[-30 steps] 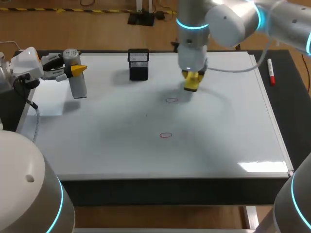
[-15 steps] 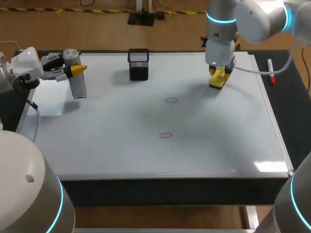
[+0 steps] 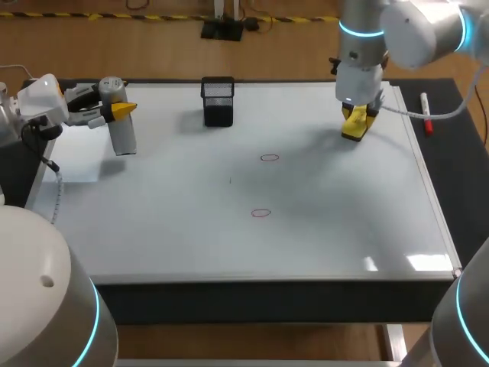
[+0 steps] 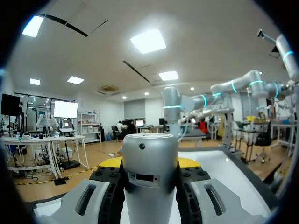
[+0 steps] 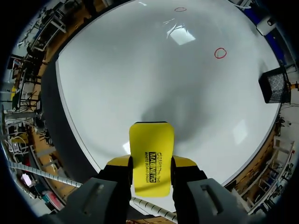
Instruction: Pick up the inspection probe, press it on each red-marked spot on the whiteboard one by one, put down the probe, pick up the eraser, and wipe off all the red marks.
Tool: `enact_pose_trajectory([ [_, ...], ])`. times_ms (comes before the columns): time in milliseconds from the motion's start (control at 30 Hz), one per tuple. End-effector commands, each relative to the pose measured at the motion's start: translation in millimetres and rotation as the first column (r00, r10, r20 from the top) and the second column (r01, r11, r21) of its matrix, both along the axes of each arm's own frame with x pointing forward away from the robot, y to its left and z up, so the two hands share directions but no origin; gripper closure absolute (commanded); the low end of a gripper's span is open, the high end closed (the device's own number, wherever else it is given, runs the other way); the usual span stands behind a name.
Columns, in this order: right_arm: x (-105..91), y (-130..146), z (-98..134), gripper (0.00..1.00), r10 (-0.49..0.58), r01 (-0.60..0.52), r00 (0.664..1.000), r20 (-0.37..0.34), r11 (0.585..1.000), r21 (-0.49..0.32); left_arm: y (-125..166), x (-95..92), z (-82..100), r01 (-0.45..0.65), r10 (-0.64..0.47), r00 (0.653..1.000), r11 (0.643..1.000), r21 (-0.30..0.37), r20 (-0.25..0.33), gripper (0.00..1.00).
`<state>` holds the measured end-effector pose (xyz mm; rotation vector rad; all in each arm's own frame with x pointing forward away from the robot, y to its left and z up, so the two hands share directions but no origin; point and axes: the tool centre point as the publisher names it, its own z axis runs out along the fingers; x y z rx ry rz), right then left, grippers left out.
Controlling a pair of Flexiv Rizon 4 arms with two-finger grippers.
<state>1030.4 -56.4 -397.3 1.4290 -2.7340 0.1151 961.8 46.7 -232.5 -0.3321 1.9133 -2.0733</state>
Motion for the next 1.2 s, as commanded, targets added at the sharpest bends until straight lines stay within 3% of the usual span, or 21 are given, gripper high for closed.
enact_pose_trajectory([
  [33,0.9,0,1,1.0,0.001,-0.001,1.0,-0.001,1.0,-0.003,0,-0.5,1.7,0.0,0.0,1.0,1.0,0.001,-0.001,1.0],
  [767,0.9,0,1,1.0,0.001,-0.001,1.0,-0.001,1.0,-0.003,0,-0.5,1.7,0.0,0.0,1.0,1.0,0.001,-0.001,1.0],
  [1200,0.9,0,1,1.0,0.001,-0.001,1.0,-0.001,1.0,-0.003,-75,-26.7,15.3,0.086,-0.086,0.996,0.996,-0.002,0.031,1.0],
])
